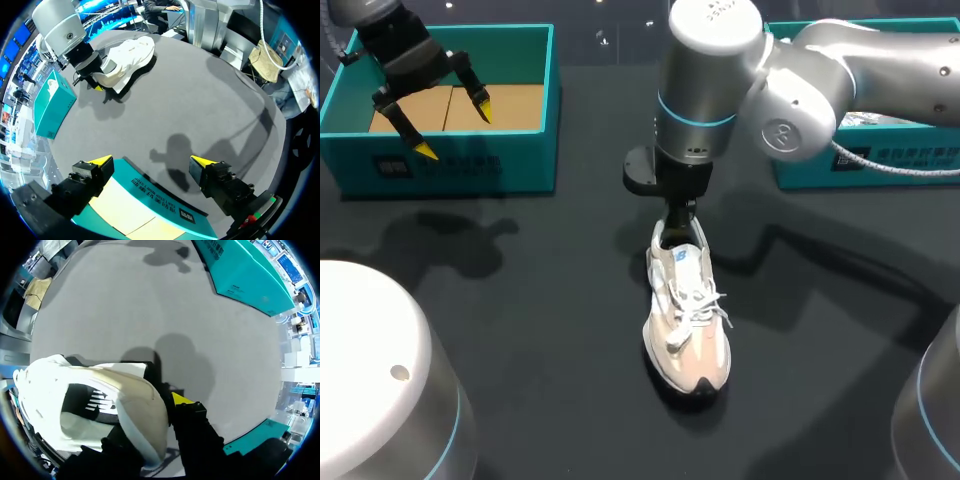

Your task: Take the shoe out of the shoebox, open the shoe tongue, remove and reinsert the insole, then place the shoe into the shoebox

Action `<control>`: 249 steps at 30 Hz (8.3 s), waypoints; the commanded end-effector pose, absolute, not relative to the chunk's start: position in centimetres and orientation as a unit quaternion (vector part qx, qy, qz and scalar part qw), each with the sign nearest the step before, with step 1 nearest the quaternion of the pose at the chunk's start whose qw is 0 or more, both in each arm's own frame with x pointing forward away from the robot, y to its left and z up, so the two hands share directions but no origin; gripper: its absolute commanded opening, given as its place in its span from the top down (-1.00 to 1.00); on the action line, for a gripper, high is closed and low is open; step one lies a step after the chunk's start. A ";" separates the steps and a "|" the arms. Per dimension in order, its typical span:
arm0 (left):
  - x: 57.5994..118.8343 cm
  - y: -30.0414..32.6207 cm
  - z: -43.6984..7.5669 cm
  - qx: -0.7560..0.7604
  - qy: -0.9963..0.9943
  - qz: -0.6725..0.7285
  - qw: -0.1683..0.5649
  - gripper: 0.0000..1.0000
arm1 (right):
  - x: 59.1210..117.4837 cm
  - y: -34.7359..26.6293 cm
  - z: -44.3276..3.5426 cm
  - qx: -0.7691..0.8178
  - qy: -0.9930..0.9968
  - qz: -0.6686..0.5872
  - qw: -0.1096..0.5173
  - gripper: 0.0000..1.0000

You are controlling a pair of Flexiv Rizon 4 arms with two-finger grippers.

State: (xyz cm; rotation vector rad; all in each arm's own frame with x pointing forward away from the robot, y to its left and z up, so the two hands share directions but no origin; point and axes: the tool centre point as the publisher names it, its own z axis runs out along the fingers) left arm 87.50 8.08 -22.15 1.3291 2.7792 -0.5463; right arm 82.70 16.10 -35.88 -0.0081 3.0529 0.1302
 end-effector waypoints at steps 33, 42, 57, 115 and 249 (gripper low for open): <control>87.5 8.1 -22.2 0.425 0.888 -0.174 0.007 -1.00 | 87.5 5.3 -19.5 -0.008 0.997 0.005 0.076 1.00; 87.5 8.1 -22.2 0.425 0.888 -0.174 0.007 -1.00 | 90.6 -2.2 -16.7 -0.027 0.997 0.003 0.074 1.00; 87.5 8.1 -22.2 0.425 0.888 -0.174 0.007 -1.00 | 102.8 -14.5 -14.8 -0.026 0.997 0.001 0.077 1.00; 87.5 8.1 -22.2 0.425 0.888 -0.174 0.007 -1.00 | 115.3 -32.9 -15.3 0.358 0.921 -0.003 0.156 1.00; 87.5 8.1 -22.2 0.425 0.888 -0.174 0.007 -1.00 | 117.1 -32.7 -34.7 0.697 0.697 -0.073 0.155 1.00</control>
